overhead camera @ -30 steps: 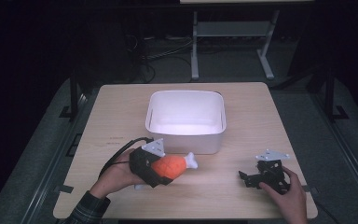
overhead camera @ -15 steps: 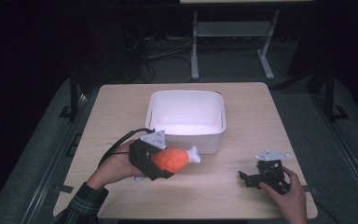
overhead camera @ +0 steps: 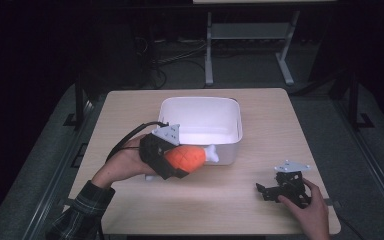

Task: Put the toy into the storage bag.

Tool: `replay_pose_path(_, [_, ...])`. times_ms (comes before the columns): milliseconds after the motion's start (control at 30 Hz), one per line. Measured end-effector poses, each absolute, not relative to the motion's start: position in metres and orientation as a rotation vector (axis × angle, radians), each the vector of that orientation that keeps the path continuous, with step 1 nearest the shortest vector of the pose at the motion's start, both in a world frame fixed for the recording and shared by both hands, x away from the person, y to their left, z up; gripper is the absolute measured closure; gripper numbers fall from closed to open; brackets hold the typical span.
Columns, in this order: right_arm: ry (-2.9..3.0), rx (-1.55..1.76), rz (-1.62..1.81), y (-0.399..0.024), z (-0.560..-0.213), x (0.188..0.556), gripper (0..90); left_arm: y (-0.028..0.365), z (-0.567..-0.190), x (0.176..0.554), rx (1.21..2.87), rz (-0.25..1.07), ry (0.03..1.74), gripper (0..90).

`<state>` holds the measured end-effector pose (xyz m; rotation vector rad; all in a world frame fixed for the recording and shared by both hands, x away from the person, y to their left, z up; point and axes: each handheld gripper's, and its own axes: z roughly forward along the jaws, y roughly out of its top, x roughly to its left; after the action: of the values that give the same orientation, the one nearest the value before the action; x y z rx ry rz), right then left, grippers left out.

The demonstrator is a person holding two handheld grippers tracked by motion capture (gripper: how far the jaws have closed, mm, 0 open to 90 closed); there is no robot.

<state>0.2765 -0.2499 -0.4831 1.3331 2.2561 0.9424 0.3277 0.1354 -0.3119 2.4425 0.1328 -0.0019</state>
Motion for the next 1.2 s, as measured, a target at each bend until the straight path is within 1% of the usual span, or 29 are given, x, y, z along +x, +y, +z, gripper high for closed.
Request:
replay_pose_path(267, [2.256, 1.333, 0.942, -0.25, -0.483, 0.276, 0.0, 0.132, -0.3, 0.342, 2.428, -0.004, 0.086, 21.7])
replay_pose_path(667, [2.256, 1.333, 0.942, -0.25, -0.483, 0.276, 0.0, 0.122, -0.288, 0.363, 2.457, 0.023, 0.042, 21.8])
replay_pose_path(967, [2.257, 1.333, 0.941, -0.25, -0.483, 0.276, 0.0, 0.118, -0.281, 0.388, 2.475, 0.034, 0.032, 21.8])
replay_pose_path(1200, [2.256, 1.334, 0.943, -0.25, -0.483, 0.276, 0.0, 0.11, -0.28, 0.405, 2.485, 0.053, -0.019, 21.7])
